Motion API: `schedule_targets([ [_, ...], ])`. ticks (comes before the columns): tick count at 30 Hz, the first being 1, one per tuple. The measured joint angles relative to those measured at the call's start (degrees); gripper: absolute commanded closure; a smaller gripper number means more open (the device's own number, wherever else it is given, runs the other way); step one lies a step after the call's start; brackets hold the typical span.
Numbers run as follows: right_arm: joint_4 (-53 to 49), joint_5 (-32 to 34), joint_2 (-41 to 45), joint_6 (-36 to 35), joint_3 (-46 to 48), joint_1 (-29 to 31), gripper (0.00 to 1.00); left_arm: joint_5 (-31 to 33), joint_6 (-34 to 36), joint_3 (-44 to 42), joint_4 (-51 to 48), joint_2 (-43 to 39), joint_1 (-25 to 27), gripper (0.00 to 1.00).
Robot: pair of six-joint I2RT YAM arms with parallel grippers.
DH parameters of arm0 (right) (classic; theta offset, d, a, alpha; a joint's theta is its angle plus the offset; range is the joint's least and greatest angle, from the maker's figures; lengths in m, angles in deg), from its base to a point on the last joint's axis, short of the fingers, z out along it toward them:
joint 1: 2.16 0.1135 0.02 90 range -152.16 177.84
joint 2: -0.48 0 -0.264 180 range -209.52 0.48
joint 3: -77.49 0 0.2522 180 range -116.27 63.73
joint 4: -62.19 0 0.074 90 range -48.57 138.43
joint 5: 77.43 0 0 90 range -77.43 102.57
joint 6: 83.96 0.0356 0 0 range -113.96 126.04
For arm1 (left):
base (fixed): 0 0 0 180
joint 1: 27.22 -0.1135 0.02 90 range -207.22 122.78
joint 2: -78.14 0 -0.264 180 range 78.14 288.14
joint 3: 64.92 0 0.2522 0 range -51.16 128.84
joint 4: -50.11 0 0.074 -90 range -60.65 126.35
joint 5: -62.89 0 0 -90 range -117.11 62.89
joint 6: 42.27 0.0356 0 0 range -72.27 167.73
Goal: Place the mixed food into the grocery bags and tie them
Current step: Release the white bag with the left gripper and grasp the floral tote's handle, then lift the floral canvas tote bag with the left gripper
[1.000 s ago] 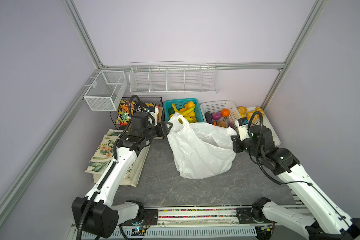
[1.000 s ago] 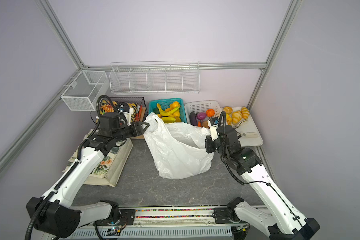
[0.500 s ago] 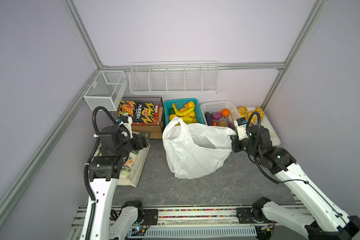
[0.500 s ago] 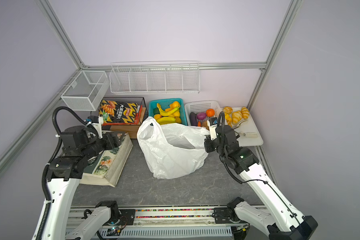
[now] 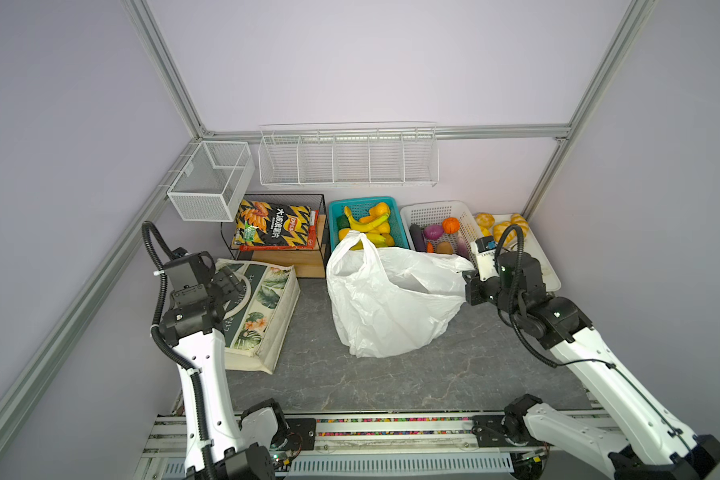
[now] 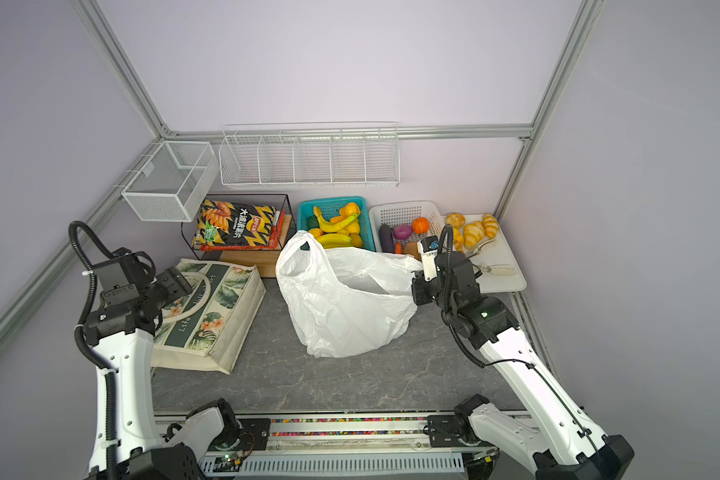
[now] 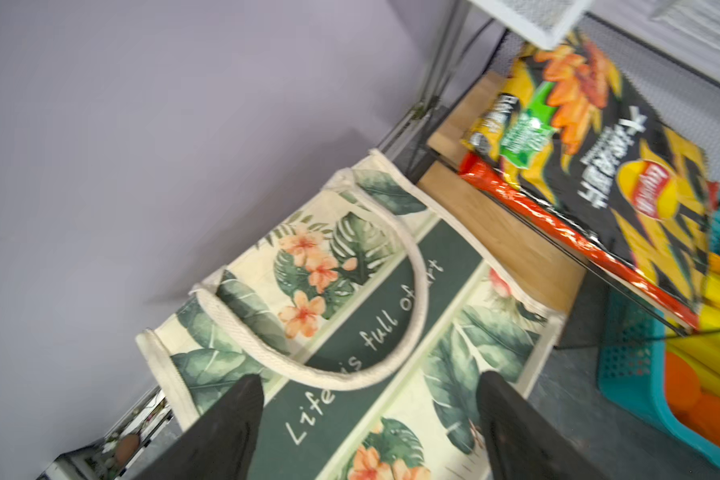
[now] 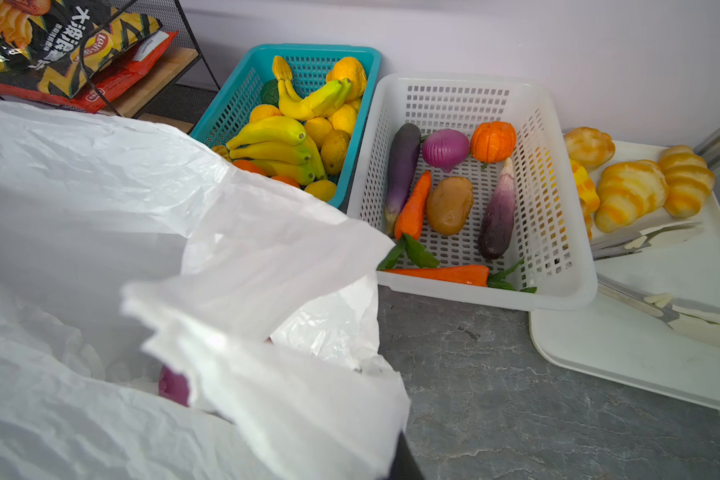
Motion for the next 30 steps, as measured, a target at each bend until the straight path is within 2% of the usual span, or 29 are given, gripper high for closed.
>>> schedule_targets([
  [5,1.14,-5.68,0.02,1.2,0.48,-1.53,0.92,-0.24,1.05,-0.72,4.94,8.31,-6.14,0.08],
  [11,2.21,-9.49,0.5,2.23,0.57,-1.55,0.92,-5.86,2.54,-0.04,6.64,18.67,-14.64,0.07],
  [18,2.64,-10.54,0.52,2.58,0.85,-1.55,0.92,-10.27,5.14,6.49,6.47,27.39,-14.38,0.09],
  [24,2.91,-11.37,0.52,2.73,1.29,-1.55,0.92,-16.59,7.06,10.69,6.05,34.95,-14.32,0.09],
  [30,3.1,-11.91,0.52,2.78,1.44,-1.6,0.92,-21.11,7.82,12.46,6.23,37.44,-12.83,0.15],
])
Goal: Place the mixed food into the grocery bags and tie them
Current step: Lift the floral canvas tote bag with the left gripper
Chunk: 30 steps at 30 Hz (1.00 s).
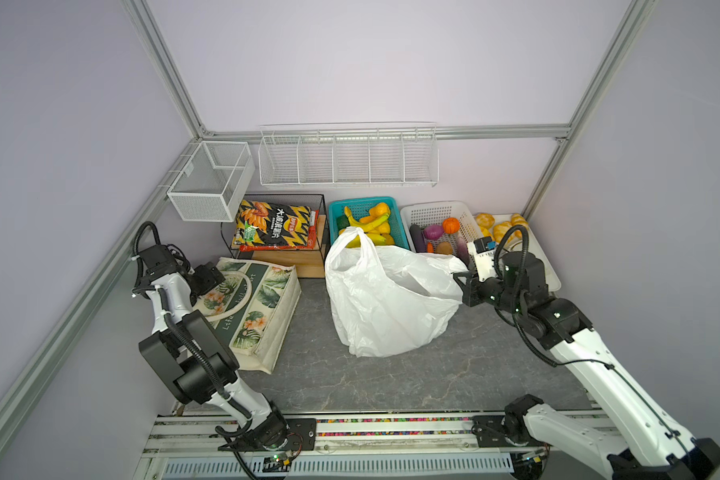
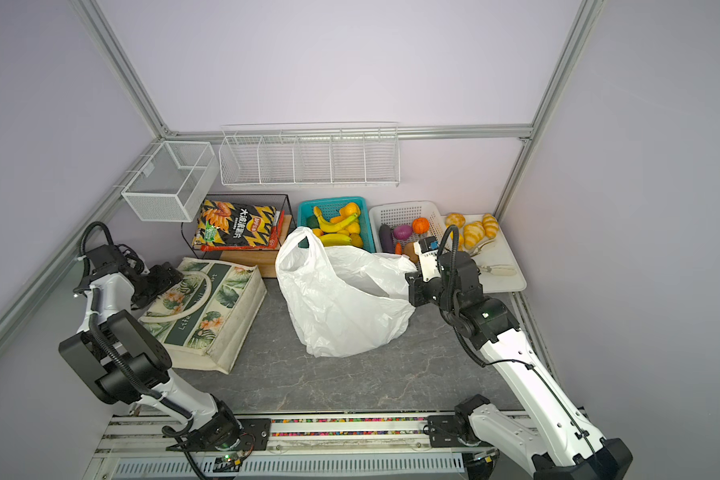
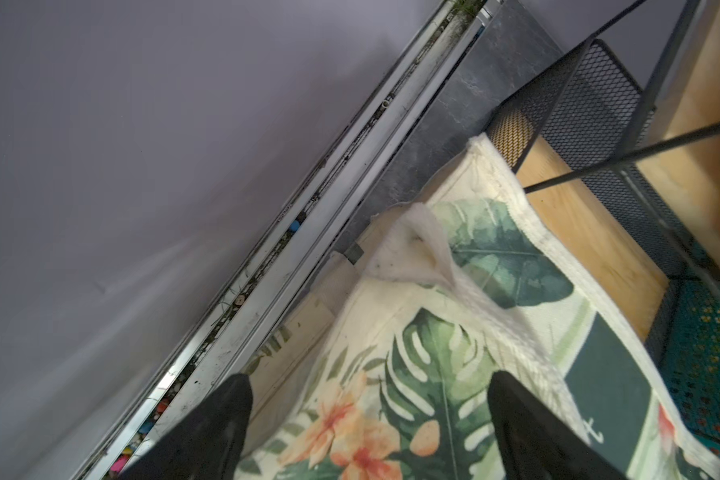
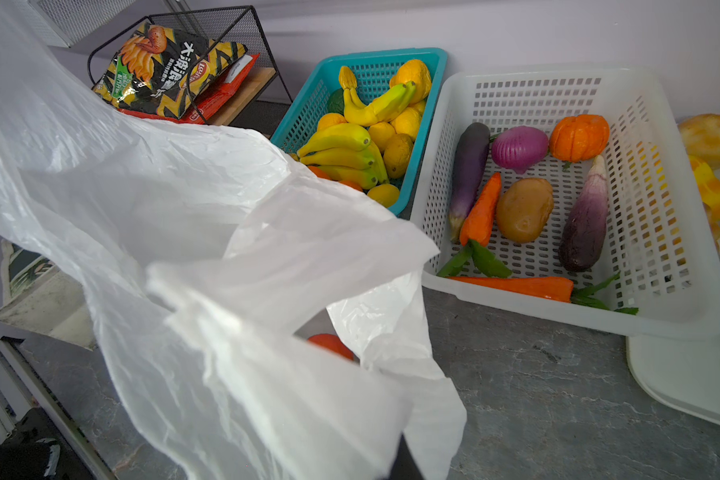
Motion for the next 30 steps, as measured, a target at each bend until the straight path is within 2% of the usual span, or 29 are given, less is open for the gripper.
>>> schedule_targets([
  [2,0.11,-0.35,-0.02,0.0,0.0,0.0,0.92,-1.44,0.02,0.0,0.0,0.04,0.0,0.2],
  [7,0.35,-0.76,-0.02,0.0,0.0,0.0,0.92,-3.48,0.7,0.9,-0.87,1.18,0.46,0.48],
  [17,0.87,-1.62,-0.02,0.0,0.17,0.0,0.91,1.14,1.2,0.98,-2.84,1.88,0.72,0.95],
  [19,1.01,-1.66,-0.02,0.0,0.28,0.0,0.91,1.97,1.4,1.01,-3.28,2.4,0.76,1.0],
  [24,1.18,-1.88,-0.02,0.0,0.37,0.0,0.91,2.86,0.92,0.92,-4.9,4.9,-0.92,1.0],
  [30,1.18,-1.99,-0.02,0.0,0.37,0.0,0.91,5.62,-0.24,-1.36,-5.9,-0.31,-0.61,1.0],
])
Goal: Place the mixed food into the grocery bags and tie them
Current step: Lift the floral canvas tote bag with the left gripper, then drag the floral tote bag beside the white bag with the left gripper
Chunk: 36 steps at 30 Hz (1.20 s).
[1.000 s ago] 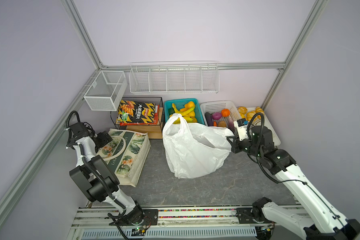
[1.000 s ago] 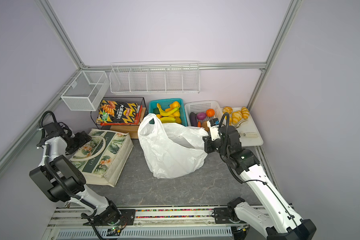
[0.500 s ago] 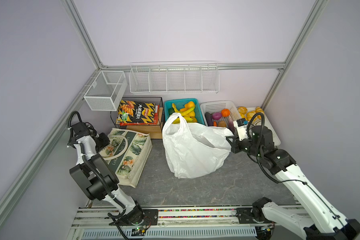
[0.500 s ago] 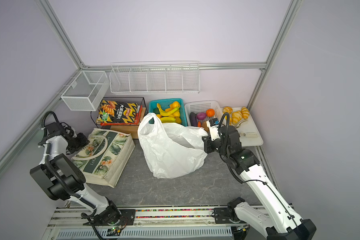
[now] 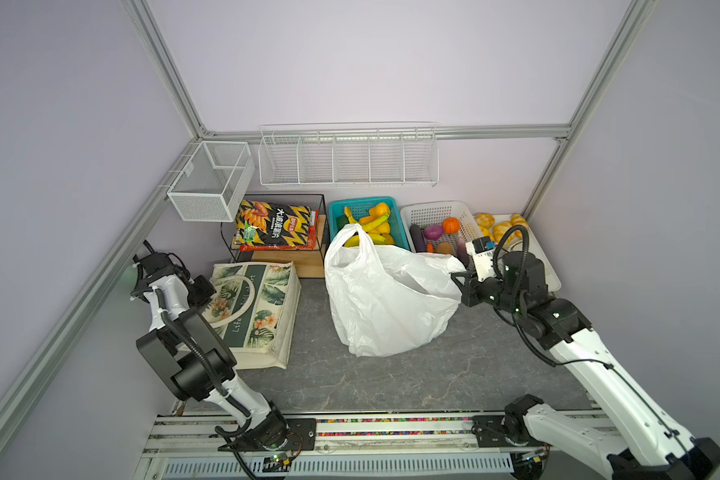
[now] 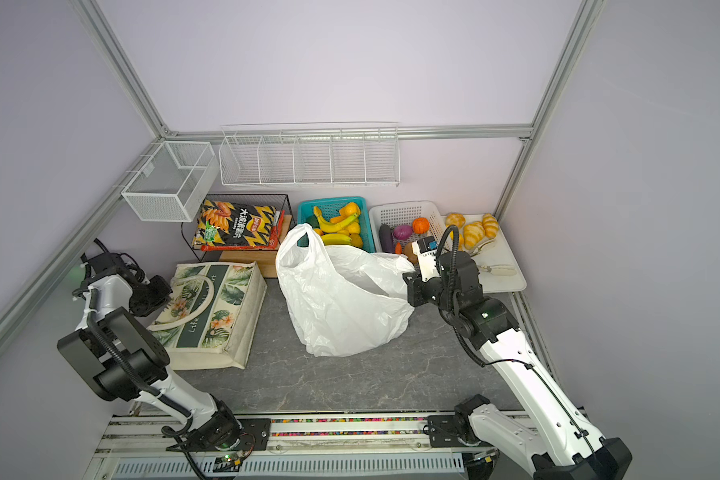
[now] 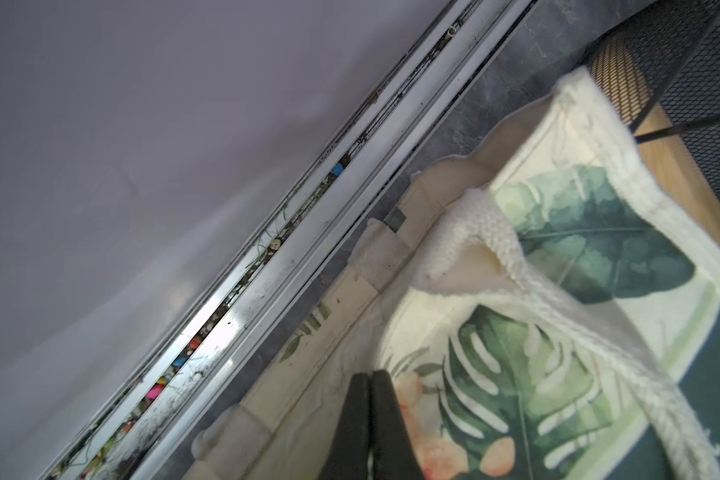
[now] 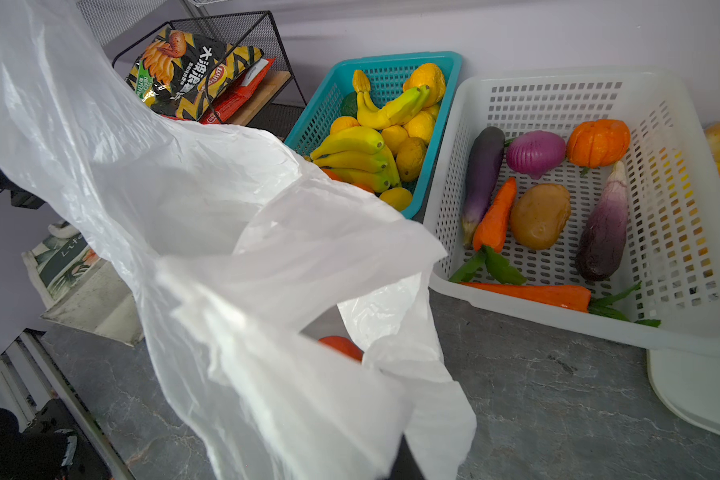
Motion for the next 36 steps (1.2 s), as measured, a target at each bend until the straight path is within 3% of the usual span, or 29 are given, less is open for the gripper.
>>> schedule_targets([
  [10,-0.02,0.0,-0.42,0.0,0.0,0.0,0.91,-0.57,-2.71,-9.84,-3.69,-16.44,2.84,1.0],
  [17,0.0,0.02,-0.52,0.0,0.0,0.0,0.91,-5.49,-5.25,-8.52,-2.58,-28.46,5.07,1.0],
  [24,-0.02,0.42,-0.52,0.0,0.0,0.0,0.91,-9.94,-7.34,-6.08,-3.85,-31.74,8.37,1.0],
  [30,-0.07,1.07,-0.52,0.0,0.0,0.0,0.91,-10.03,-7.43,-0.09,-7.08,-31.74,15.63,1.0],
  [36,-0.42,1.53,-0.61,0.02,0.0,0.0,0.91,-3.28,-5.81,10.12,-13.29,-28.5,31.21,1.0],
])
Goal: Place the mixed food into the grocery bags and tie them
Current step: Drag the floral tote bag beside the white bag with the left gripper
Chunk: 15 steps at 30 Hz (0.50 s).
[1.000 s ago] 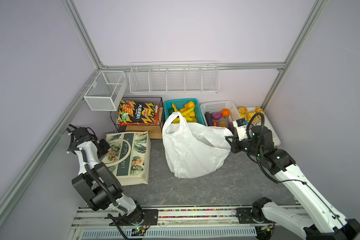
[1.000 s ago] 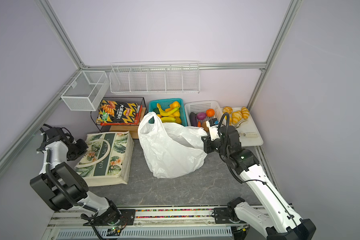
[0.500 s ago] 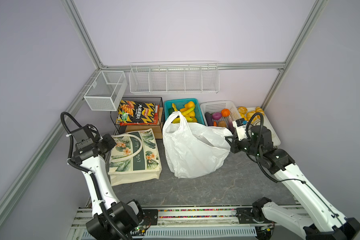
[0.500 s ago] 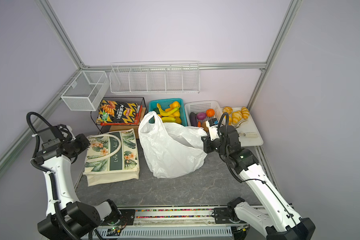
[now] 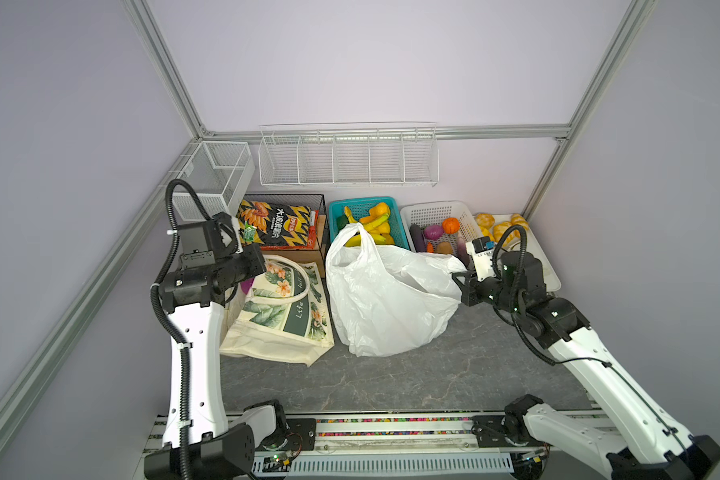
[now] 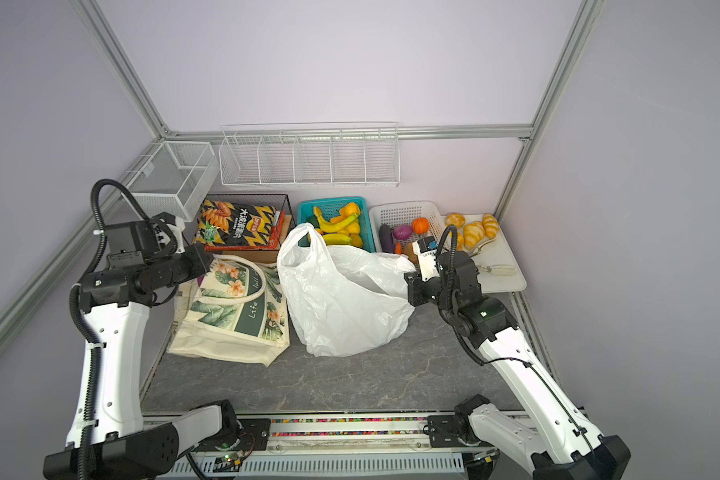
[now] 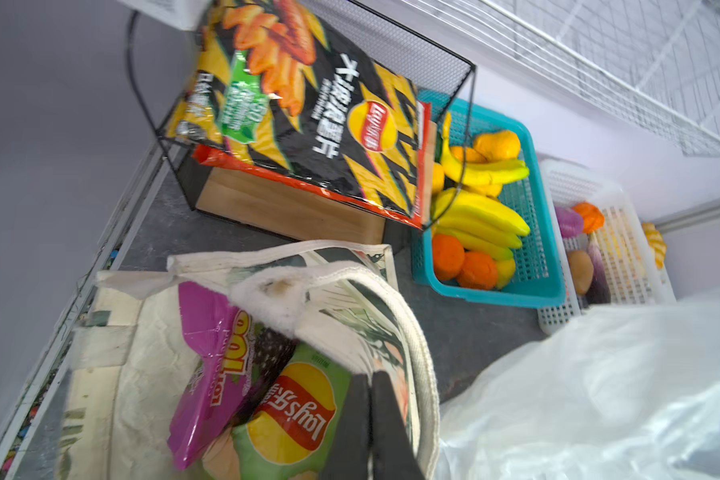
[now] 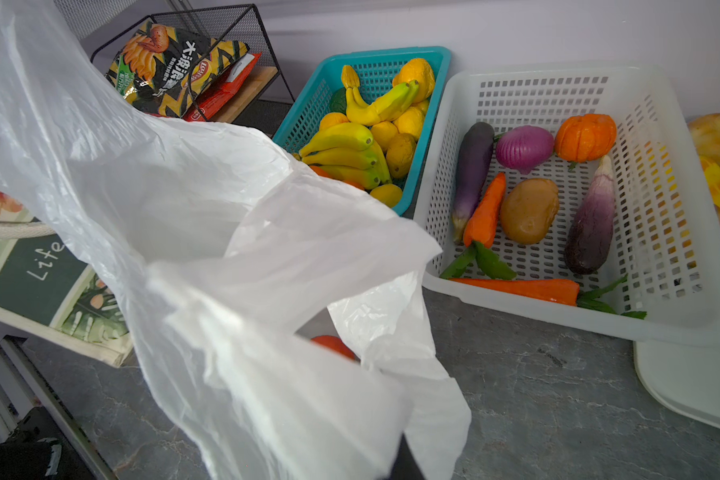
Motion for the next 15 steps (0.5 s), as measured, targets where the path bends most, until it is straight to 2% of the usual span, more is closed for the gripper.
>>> schedule_targets([
  [8,-0.28,0.2,-1.09,0.24,-0.07,0.0,0.92,11.26,0.92,7.54,-2.58,9.33,23.78,1.0],
  [11,-0.5,1.03,-1.07,0.66,-0.07,-0.02,0.92,13.77,-0.28,4.96,0.63,11.47,30.1,1.0],
  [15,-0.61,1.49,-1.07,1.51,-0.07,-0.31,0.92,14.6,-2.4,2.25,5.16,13.18,35.08,1.0],
])
